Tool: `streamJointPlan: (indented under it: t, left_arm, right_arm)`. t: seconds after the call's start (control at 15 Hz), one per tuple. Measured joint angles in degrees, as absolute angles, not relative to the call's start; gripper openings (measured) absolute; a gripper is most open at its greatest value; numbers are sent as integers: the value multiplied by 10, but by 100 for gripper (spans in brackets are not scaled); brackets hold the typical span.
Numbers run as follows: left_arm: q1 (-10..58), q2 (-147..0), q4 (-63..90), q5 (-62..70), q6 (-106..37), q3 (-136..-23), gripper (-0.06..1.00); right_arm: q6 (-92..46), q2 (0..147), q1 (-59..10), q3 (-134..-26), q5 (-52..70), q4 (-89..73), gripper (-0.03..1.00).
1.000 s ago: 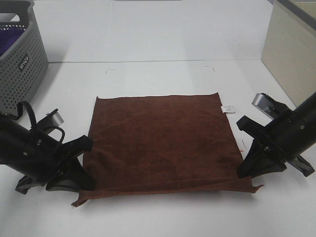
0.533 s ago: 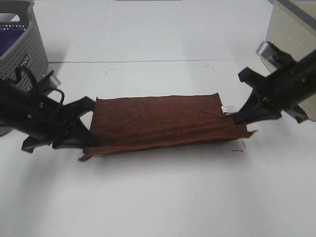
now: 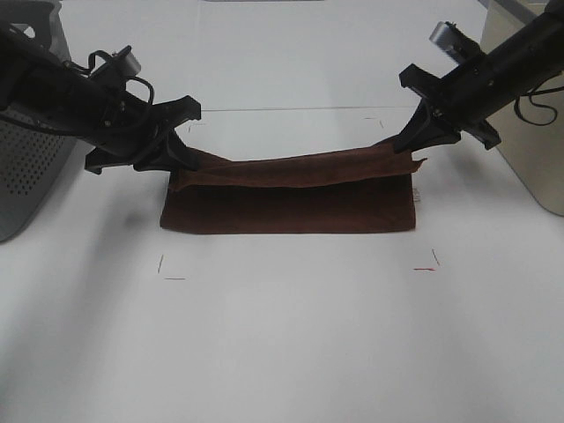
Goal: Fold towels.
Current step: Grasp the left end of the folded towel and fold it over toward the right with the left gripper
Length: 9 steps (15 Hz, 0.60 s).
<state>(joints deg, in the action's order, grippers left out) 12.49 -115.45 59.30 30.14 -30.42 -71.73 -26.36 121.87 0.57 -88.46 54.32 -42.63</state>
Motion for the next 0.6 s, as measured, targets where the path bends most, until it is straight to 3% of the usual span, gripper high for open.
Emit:
streamJointPlan:
  t: [0.2, 0.6]
  left_arm:
    - [125, -1216, 541, 301, -276, -791, 0]
    - [125, -1265, 543, 282, -272, -800, 0]
  right_arm:
    - [-264, 1290, 6, -920, 520, -425, 0]
    - [-264, 1333, 6, -920, 477, -438, 1]
